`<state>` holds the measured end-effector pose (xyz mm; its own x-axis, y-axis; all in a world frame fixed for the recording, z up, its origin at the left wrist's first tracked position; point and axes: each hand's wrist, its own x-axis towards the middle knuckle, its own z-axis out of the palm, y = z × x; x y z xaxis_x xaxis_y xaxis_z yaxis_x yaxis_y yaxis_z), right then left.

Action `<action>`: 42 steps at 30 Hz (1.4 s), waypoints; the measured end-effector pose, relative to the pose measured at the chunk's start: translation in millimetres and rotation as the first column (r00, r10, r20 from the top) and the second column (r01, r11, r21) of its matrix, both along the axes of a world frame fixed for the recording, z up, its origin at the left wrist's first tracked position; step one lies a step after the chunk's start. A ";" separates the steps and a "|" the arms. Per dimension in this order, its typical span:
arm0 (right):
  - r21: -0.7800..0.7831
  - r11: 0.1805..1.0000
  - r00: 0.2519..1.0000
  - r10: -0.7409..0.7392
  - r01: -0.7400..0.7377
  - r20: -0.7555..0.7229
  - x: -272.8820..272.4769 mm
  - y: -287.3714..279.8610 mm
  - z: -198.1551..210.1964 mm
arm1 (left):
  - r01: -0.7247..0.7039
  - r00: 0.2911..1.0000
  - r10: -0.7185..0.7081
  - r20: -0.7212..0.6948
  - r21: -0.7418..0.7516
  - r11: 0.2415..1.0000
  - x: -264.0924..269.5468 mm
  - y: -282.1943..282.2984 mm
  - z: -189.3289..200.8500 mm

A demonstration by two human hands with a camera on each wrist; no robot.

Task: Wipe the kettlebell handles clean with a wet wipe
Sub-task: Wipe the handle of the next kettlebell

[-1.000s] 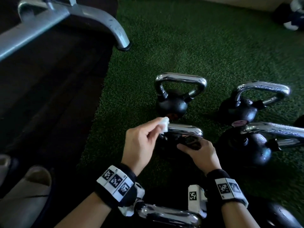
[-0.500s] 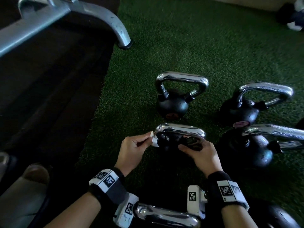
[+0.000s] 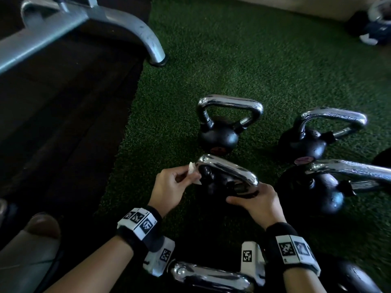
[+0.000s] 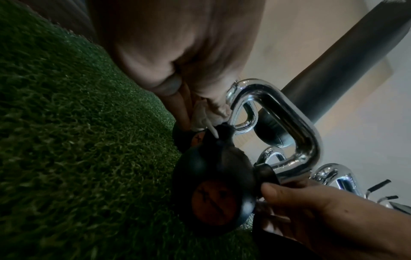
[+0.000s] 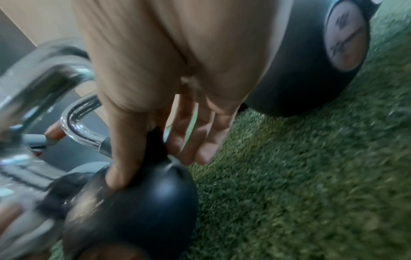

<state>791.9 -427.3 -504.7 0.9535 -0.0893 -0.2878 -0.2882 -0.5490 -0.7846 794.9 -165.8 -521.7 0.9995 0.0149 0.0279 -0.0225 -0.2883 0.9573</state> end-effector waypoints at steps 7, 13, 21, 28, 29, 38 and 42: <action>0.000 0.959 0.959 0.282 -0.282 -0.040 -14.3 -7.7 -2.9 | 0.017 0.999 -0.020 0.035 0.090 0.996 42.3 -27.1 7.5; 0.044 0.983 0.983 0.178 -0.180 0.041 19.8 -0.1 5.2 | 0.186 0.980 -0.185 -0.072 0.001 0.983 40.5 -27.8 12.6; 0.169 0.959 0.973 0.231 -0.227 -0.008 30.5 18.0 -5.9 | 0.131 0.991 -0.133 -0.006 0.202 0.970 43.9 -32.6 19.6; 0.250 0.950 0.982 0.187 -0.189 0.034 23.5 22.9 -1.8 | 0.073 0.997 -0.069 0.037 -0.117 0.990 57.4 -39.5 32.3; 0.265 0.946 0.982 0.180 -0.186 0.048 24.0 22.8 -2.7 | 0.083 0.996 -0.085 -0.004 -0.170 0.982 59.8 -38.5 31.0; 0.175 0.961 0.976 0.204 -0.214 0.072 24.5 20.2 -9.0 | 0.106 0.994 -0.099 0.044 -0.222 0.969 40.1 -34.1 49.8; 0.162 0.964 0.978 0.205 -0.210 0.047 27.2 20.7 -5.4 | 0.108 0.988 -0.131 -0.077 -0.251 0.962 42.7 -28.2 56.8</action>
<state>819.1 -406.6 -510.1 0.9544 0.1583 -0.2533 -0.1568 -0.4563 -0.8759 837.6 -194.0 -464.8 0.9925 -0.1103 -0.0533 0.0486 -0.0449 0.9978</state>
